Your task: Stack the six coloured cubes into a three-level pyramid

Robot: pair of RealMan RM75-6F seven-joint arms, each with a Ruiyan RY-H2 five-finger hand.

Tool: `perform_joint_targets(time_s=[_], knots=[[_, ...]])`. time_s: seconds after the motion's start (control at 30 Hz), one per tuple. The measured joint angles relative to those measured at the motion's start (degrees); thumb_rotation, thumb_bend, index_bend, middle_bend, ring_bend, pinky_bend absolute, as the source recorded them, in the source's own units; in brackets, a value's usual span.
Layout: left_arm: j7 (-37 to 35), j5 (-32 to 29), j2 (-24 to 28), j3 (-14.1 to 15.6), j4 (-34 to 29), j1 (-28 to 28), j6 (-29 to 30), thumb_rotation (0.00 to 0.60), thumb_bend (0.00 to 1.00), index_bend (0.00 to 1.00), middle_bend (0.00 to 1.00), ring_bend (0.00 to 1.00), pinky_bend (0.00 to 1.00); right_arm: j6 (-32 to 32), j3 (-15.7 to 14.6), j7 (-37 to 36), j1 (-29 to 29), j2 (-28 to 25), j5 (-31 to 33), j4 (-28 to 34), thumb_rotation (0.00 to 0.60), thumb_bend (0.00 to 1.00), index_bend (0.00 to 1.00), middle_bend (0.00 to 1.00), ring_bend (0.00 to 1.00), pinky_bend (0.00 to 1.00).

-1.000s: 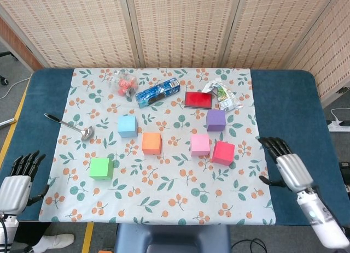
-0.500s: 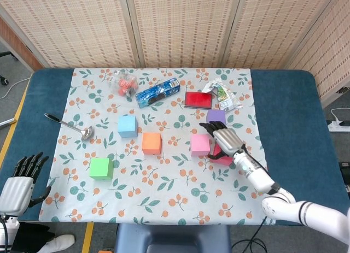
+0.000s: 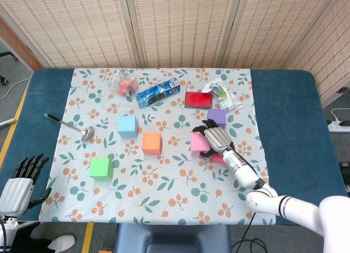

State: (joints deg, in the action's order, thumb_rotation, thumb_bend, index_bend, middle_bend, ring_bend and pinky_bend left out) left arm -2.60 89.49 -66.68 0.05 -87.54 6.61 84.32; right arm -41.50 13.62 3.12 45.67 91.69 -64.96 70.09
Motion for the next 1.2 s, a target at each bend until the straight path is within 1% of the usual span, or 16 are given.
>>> perform_joint_targets(time_s=[0.1,0.13,0.33,0.5,0.6,0.83,1.03,1.2], knots=[[-0.5,0.2,0.0,0.1,0.2,0.0,0.0,0.6,0.34,0.09,0.01,0.0,0.0,-0.6,0.0,0.1,0.2,0.5,0.1,-0.4,0.6,0.14,0.42,0.35,0.1,0.01],[-0.6,0.3,0.0,0.1,0.3,0.0,0.1,0.6,0.34,0.09,0.01,0.0,0.0,-0.9,0.0,0.1,0.2,0.5,-0.1,-0.2,0.6,0.14,0.42,0.36,0.11,0.01],[-1.2,0.3,0.1,0.0,0.6,-0.2,0.6,0.6,0.34,0.09,0.01,0.0,0.0,-2.6,0.4,-0.3,0.7,0.0,-1.8,3.2,0.6,0.15,0.43,0.37,0.12,0.01],[-1.7,0.7,0.1,0.1,0.8,-0.2,0.7,0.6,0.34,0.08,0.01,0.0,0.0,-2.2,1.2,2.2,2.5,0.9,0.0,4.3,0.6,0.15,0.42,0.37,0.12,0.01],[-2.1,0.9,0.0,0.4,1.1,-0.3,0.7,0.6,0.34,0.08,0.01,0.0,0.0,-1.8,1.9,4.1,3.9,3.0,2.6,3.5,0.6,0.14,0.41,0.37,0.12,0.01],[-3.4,0.6,0.1,0.5,2.2,-0.7,0.9,0.6,0.34,0.08,0.0,0.0,0.0,-1.2,3.3,8.4,7.6,9.0,8.4,-1.3,0.6,0.15,0.39,0.37,0.12,0.01],[-4.2,0.6,-0.1,0.6,3.1,-1.0,1.2,0.6,0.34,0.08,0.0,0.0,0.0,-1.6,4.5,9.6,9.9,12.1,10.0,-4.2,0.6,0.14,0.37,0.37,0.12,0.01],[-4.6,0.6,-0.3,0.5,3.6,-1.0,1.2,0.6,0.34,0.09,0.0,0.0,0.0,-1.9,5.2,10.4,11.0,13.4,10.9,-5.9,0.6,0.15,0.36,0.37,0.12,0.01]])
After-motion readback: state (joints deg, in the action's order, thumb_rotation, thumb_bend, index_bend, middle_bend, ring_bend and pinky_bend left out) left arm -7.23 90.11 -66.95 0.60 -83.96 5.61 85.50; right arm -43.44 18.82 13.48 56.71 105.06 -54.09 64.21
